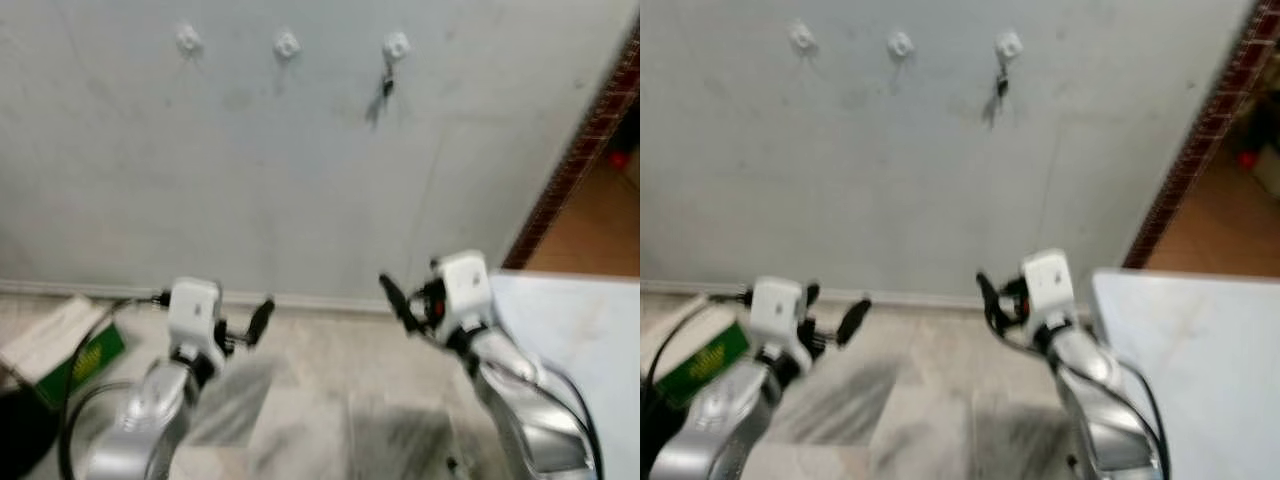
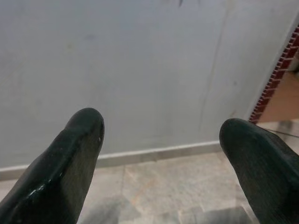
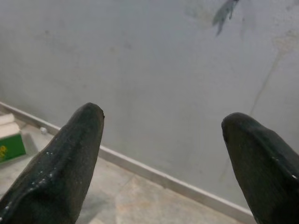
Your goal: Hang keys on a hook
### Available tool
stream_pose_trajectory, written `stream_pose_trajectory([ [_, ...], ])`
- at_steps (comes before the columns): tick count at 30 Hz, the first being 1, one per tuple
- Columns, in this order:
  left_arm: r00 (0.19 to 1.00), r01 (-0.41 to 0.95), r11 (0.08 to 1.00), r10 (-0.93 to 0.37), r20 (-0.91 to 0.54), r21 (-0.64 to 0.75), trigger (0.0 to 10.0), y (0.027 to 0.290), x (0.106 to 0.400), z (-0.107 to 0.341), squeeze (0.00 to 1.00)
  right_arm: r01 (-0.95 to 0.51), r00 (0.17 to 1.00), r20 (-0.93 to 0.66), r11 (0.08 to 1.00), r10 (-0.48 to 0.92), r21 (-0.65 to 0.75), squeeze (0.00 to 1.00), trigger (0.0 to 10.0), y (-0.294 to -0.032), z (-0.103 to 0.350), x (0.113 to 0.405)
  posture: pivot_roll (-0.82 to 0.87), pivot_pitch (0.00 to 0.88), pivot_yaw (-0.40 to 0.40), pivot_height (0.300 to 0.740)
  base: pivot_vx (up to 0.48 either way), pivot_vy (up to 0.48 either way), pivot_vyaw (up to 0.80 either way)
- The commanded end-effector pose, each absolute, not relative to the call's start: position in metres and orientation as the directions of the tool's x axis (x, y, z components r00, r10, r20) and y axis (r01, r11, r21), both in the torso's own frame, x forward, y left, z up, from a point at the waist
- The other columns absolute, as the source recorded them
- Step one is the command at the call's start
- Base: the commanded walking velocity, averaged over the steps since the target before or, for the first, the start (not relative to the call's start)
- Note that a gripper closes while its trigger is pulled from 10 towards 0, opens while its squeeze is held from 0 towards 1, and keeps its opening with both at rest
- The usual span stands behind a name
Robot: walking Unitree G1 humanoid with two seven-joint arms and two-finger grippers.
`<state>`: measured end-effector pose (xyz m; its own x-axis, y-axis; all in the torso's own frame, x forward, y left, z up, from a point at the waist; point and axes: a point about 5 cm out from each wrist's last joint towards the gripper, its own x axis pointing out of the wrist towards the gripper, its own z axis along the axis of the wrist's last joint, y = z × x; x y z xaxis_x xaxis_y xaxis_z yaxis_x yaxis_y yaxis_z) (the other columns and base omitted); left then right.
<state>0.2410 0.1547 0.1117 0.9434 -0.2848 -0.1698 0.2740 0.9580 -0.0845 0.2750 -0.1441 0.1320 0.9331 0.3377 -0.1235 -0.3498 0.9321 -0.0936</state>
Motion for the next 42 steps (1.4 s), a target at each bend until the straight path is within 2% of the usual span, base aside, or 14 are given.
stream_pose_trajectory([
  [1,0.939,0.292,0.953,-0.301,-0.166,-0.078,10.0,0.153,0.242,0.114,0.0,-0.351,0.933,-0.121,0.931,0.339,-0.102,0.0,10.0,-0.144,0.134,0.275,0.03,0.0,0.022,0.74,0.0,0.48,0.0],
  [20,0.932,0.306,0.949,-0.315,-0.179,-0.079,10.0,0.15,0.246,0.114,0.0,-0.342,0.937,-0.116,0.933,0.33,-0.109,0.0,10.0,-0.145,0.135,0.275,0.02,0.0,0.034,0.74,0.0,0.48,0.0],
  [24,0.926,0.329,0.941,-0.339,-0.169,-0.082,10.0,0.145,0.251,0.115,0.0,-0.293,0.953,-0.117,0.947,0.279,-0.128,0.0,10.0,-0.151,0.138,0.277,0.0,0.0,0.046,0.74,0.0,0.428,0.0],
  [37,0.894,0.411,0.901,-0.428,-0.133,-0.139,10.0,0.123,0.273,0.121,0.0,-0.233,0.966,-0.15,0.962,0.211,-0.143,0.0,10.0,-0.153,0.133,0.274,-0.03,0.0,0.03,0.74,0.0,0.0,0.0],
  [42,0.912,0.369,0.916,-0.389,-0.129,-0.157,10.0,0.128,0.272,0.117,0.0,-0.198,0.972,-0.155,0.971,0.176,-0.137,0.0,10.0,-0.154,0.129,0.276,-0.04,0.0,0.067,0.74,0.0,0.0,0.0],
])
